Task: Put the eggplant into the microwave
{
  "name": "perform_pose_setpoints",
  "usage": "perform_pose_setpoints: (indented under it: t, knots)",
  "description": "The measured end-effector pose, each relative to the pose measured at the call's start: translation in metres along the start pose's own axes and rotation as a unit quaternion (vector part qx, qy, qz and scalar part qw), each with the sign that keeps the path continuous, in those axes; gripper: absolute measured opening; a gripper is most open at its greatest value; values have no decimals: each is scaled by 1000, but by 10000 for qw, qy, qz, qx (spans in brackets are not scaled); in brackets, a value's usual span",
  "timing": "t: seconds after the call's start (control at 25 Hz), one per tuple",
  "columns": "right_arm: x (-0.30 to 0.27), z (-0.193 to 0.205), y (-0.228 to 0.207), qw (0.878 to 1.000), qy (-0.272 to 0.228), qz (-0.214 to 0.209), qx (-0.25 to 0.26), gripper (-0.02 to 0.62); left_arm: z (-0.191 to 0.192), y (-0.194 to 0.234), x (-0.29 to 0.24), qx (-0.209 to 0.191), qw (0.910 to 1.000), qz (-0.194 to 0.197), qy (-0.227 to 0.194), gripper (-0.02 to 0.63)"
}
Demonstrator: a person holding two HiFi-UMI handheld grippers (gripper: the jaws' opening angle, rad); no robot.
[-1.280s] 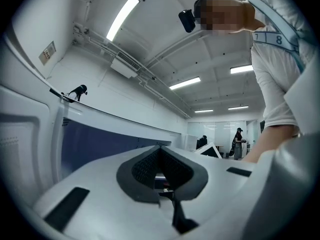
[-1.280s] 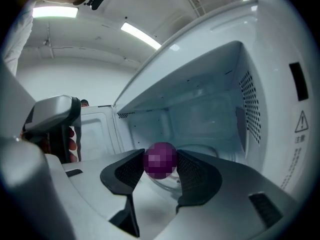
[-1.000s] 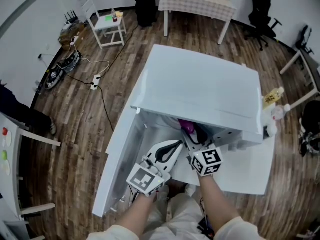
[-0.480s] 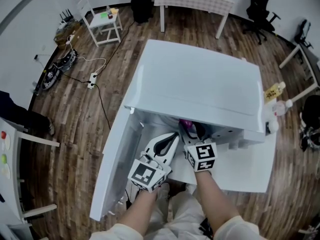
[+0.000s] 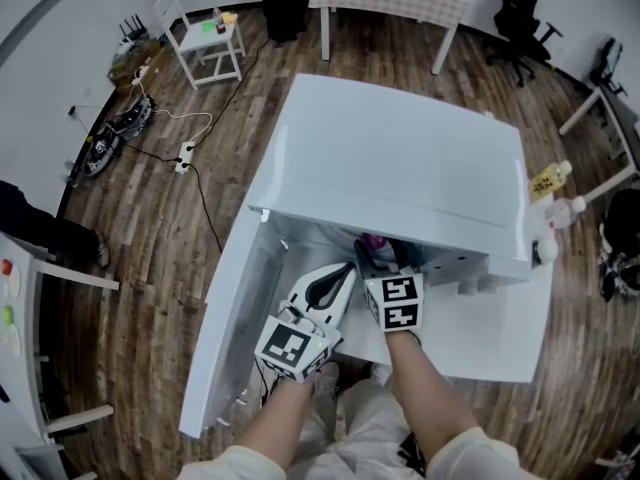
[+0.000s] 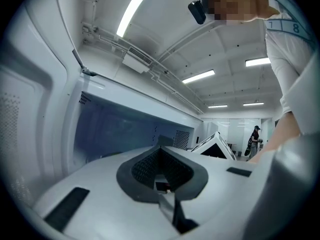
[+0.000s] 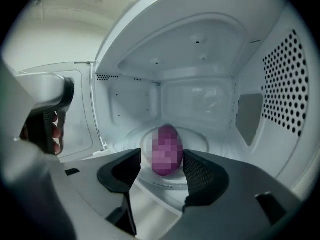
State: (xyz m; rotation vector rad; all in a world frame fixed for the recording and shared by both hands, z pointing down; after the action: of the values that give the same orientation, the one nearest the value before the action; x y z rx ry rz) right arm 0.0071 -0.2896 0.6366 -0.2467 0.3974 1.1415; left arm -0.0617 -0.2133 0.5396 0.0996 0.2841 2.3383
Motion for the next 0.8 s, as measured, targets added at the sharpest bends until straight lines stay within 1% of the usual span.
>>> perform_pose_setpoints:
  t: [0.12,0.36,0.8]
  knots:
    - [6,-3,1,9997,-199,-119,-37,273,0,1,1,7,10000,-9,-6,0]
    - [22,-12,3,9975,-637,-286,-44,273,-1,-3,0,-8,10000,23,-38,0]
    - [52,-29,10,9936,-1051,-397,-93,272,-6,-10,5,-102,9999,69,-49,0]
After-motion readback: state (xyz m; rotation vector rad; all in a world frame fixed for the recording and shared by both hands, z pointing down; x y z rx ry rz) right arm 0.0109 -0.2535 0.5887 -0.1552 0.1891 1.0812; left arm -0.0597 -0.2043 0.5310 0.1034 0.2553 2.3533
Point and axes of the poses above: the fingertips, and each gripper's own axes: x backward along the fingers, y to its left, z out of its underside, the point moved 2 cm from there along x, backward along the fingers
